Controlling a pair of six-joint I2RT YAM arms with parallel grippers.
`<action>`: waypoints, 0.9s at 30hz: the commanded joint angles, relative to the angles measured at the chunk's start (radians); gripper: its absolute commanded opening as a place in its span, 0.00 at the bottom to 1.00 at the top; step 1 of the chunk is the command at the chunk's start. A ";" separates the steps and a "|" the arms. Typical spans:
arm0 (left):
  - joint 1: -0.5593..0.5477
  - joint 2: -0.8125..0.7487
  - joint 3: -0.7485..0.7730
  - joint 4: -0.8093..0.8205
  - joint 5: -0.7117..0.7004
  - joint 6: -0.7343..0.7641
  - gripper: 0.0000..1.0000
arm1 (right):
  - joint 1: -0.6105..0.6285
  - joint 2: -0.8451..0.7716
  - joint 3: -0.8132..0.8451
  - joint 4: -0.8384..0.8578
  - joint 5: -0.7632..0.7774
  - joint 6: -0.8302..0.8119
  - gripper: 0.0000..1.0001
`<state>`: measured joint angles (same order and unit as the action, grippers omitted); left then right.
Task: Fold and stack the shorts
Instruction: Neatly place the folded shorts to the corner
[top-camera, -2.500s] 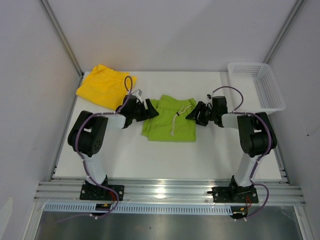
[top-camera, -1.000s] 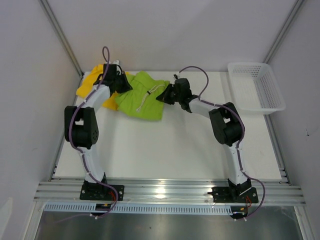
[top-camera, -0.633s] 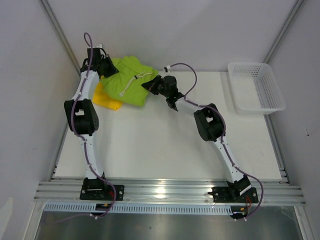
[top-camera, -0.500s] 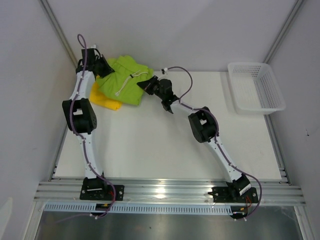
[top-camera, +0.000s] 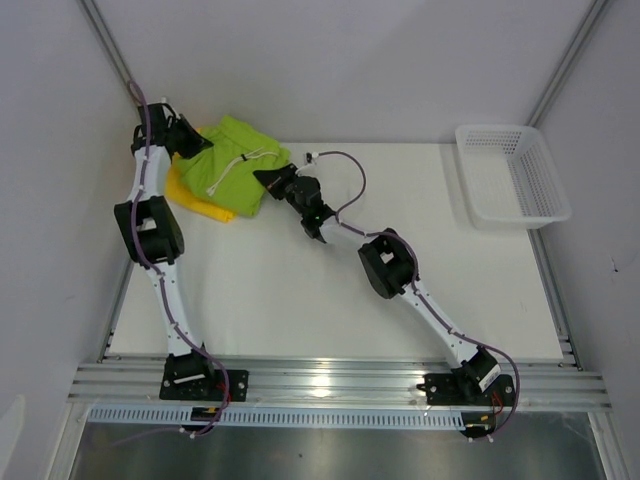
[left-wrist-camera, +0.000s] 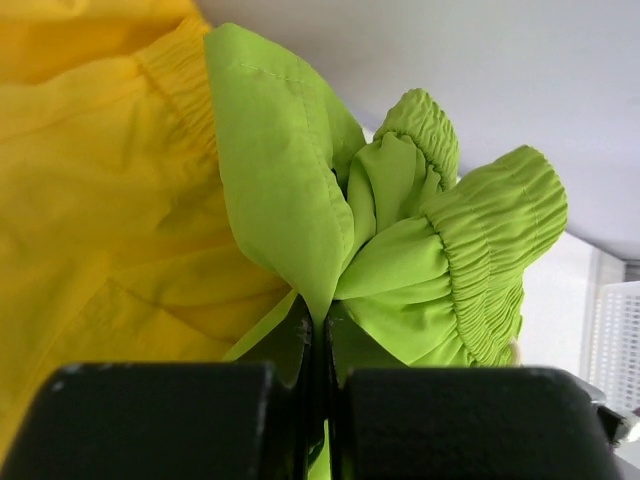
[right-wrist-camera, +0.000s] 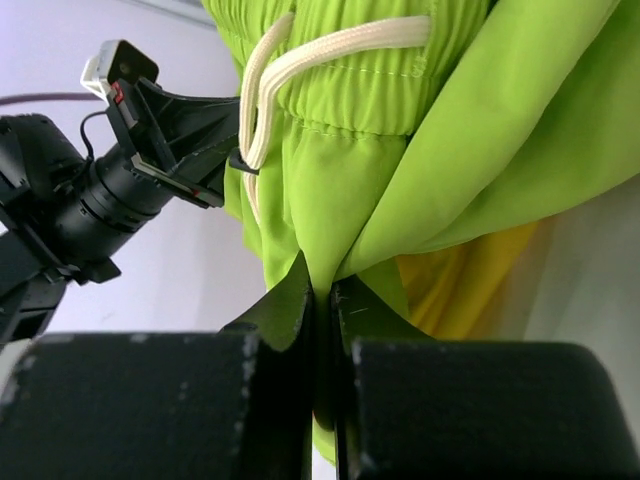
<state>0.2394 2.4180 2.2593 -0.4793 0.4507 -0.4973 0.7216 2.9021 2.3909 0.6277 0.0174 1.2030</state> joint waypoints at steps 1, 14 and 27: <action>0.021 0.007 0.117 0.070 0.063 -0.066 0.00 | -0.002 -0.012 0.074 0.089 0.065 0.032 0.00; 0.061 0.003 0.178 0.079 0.125 -0.179 0.00 | 0.013 -0.017 0.162 0.041 0.130 0.009 0.00; 0.132 0.026 0.198 0.076 0.132 -0.205 0.00 | 0.048 0.042 0.221 0.020 0.208 0.053 0.00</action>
<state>0.3256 2.4378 2.3875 -0.4667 0.6067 -0.6662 0.7666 2.9177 2.5469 0.6029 0.1570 1.2213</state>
